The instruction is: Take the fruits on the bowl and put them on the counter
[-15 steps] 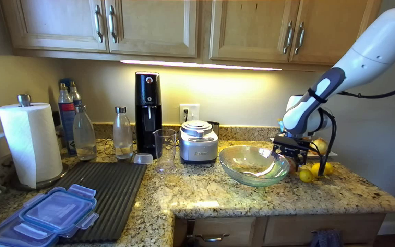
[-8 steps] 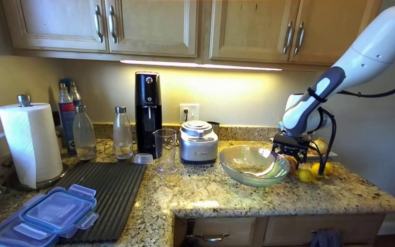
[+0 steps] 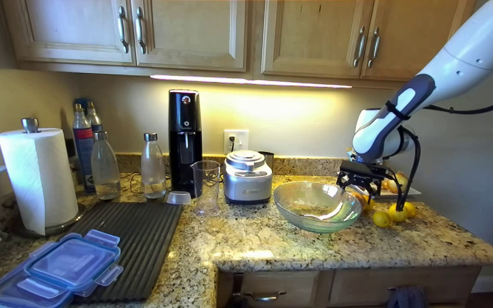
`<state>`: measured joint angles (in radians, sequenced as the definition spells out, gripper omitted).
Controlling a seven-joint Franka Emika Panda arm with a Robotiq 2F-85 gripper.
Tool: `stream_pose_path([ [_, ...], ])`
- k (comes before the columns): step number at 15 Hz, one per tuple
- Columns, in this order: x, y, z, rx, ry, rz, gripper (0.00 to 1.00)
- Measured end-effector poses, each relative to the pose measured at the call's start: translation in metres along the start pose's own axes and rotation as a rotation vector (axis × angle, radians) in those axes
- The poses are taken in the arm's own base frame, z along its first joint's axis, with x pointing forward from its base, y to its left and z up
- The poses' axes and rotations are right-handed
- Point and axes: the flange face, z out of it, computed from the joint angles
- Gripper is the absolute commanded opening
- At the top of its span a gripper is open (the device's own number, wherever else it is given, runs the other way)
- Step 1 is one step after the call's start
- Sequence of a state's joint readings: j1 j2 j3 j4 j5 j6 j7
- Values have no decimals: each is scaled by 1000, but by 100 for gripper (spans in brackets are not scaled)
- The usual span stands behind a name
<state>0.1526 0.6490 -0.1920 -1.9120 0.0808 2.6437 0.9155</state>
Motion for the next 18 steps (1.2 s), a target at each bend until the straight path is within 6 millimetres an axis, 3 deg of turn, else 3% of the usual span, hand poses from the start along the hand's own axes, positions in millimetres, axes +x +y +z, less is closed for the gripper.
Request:
stream_pose_path([
  [7,-4,-8,-48,15,74,-76,100],
  [14,-27,-19,-108,-4,158,-182,100],
  [18,-41,-20,-123,0,162,-223,100],
])
